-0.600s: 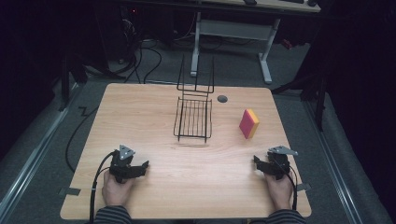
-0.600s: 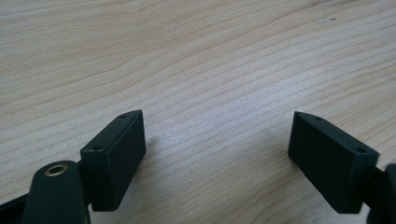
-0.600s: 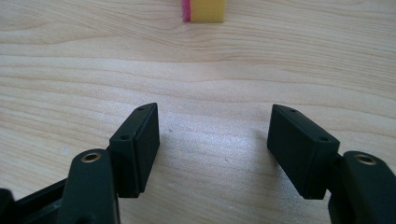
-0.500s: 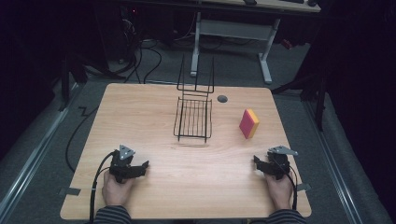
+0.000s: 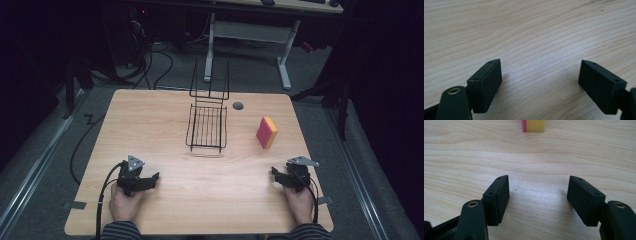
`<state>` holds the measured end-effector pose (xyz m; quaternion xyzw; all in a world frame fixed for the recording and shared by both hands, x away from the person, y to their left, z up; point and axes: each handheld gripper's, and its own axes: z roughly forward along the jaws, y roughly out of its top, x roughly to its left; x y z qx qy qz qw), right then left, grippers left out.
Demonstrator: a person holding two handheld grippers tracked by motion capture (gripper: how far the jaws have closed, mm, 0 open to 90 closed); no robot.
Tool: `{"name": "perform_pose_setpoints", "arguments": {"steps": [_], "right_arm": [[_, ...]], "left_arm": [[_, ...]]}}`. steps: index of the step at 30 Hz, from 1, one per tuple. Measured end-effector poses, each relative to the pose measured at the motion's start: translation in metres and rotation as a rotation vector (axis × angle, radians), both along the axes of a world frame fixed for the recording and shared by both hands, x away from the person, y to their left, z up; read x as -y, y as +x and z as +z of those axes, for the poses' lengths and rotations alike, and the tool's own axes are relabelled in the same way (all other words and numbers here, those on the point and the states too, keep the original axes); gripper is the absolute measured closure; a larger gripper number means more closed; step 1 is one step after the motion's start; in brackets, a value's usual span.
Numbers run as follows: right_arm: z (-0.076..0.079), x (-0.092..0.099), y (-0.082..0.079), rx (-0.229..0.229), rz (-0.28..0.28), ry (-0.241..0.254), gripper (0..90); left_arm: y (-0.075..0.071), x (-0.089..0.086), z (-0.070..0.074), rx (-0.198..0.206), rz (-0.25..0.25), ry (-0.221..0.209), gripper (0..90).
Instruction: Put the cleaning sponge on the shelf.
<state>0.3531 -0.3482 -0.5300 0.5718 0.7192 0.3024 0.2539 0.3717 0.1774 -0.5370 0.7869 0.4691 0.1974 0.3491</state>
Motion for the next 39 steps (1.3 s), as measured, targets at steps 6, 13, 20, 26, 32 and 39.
{"name": "perform_pose_setpoints", "arguments": {"steps": [6,13,20,26,32,39], "right_arm": [[0.0002,-0.0003,-0.0004,-0.003,-0.001,0.000,35.1],[-0.0001,-0.0005,-0.0004,0.003,-0.004,0.000,35.1],[0.0000,-0.0005,-0.0003,0.002,-0.002,0.001,35.4],[0.0002,-0.0005,-0.0003,-0.002,0.001,0.000,34.8],[0.0012,-0.0011,0.0011,-0.014,-0.001,0.004,32.8],[0.0050,-0.0009,-0.0006,0.009,0.001,0.048,33.0]], "left_arm": [[0.0000,0.0000,0.0000,0.000,-0.001,0.000,19.4],[0.0000,0.0000,0.0000,0.000,0.000,0.000,19.4],[0.0000,0.0001,0.0000,0.000,0.000,0.000,19.3],[0.0000,0.0002,0.0000,0.000,0.000,0.001,19.3],[0.0000,0.0001,0.0000,0.000,0.000,0.000,19.3],[0.0000,0.0001,0.0000,0.000,0.000,0.000,19.3]]}}
